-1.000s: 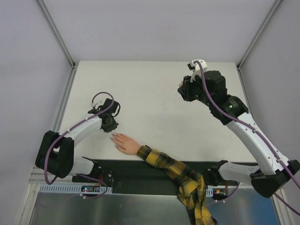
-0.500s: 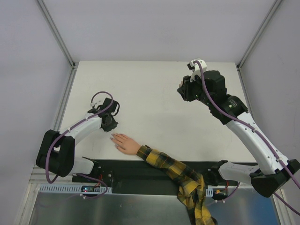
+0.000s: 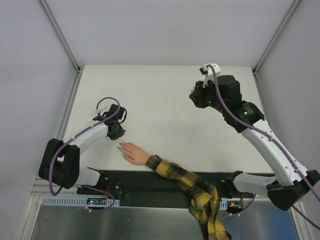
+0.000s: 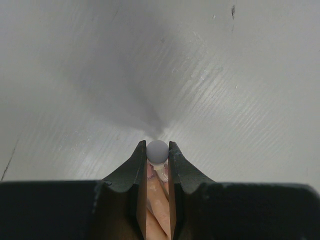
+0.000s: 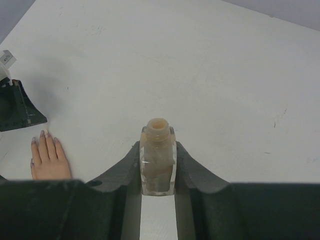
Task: Paint the nails
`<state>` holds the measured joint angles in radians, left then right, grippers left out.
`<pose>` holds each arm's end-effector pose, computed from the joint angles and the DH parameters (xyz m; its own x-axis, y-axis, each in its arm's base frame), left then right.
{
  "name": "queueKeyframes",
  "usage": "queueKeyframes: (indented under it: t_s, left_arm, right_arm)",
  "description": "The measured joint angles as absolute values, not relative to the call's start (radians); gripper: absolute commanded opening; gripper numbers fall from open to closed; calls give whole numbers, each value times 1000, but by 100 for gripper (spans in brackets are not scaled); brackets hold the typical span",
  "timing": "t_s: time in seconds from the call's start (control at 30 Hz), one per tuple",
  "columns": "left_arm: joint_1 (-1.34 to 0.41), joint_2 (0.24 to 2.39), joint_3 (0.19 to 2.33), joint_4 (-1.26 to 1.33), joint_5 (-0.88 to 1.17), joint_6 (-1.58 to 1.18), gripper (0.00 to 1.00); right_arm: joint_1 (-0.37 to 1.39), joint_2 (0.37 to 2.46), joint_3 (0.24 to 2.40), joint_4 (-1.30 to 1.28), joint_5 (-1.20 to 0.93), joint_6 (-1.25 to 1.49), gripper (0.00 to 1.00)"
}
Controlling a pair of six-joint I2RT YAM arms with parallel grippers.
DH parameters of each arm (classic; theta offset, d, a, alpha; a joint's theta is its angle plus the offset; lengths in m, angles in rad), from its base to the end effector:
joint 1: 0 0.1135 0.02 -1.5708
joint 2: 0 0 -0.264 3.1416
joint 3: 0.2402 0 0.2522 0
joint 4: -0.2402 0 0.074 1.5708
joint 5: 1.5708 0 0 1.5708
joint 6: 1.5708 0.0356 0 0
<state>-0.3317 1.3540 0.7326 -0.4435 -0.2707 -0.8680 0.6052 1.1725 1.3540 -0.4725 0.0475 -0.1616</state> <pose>0.2393 -0.0723 0.1828 -0.6805 -0.5432 -0.4917 -0.5074 0.8335 -0.2186 0.2088 0.1424 0.4286 -0.1475 -0.2974 -0.9433 -0.5619 0.8100 -0.1676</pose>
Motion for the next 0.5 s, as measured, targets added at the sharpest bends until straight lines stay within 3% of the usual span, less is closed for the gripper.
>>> queueKeyframes:
  t_s: [0.5]
  left_arm:
    - [-325, 1314, 738, -459, -271, -845, 0]
  right_arm:
    - [605, 1173, 1354, -472, 44, -161, 0]
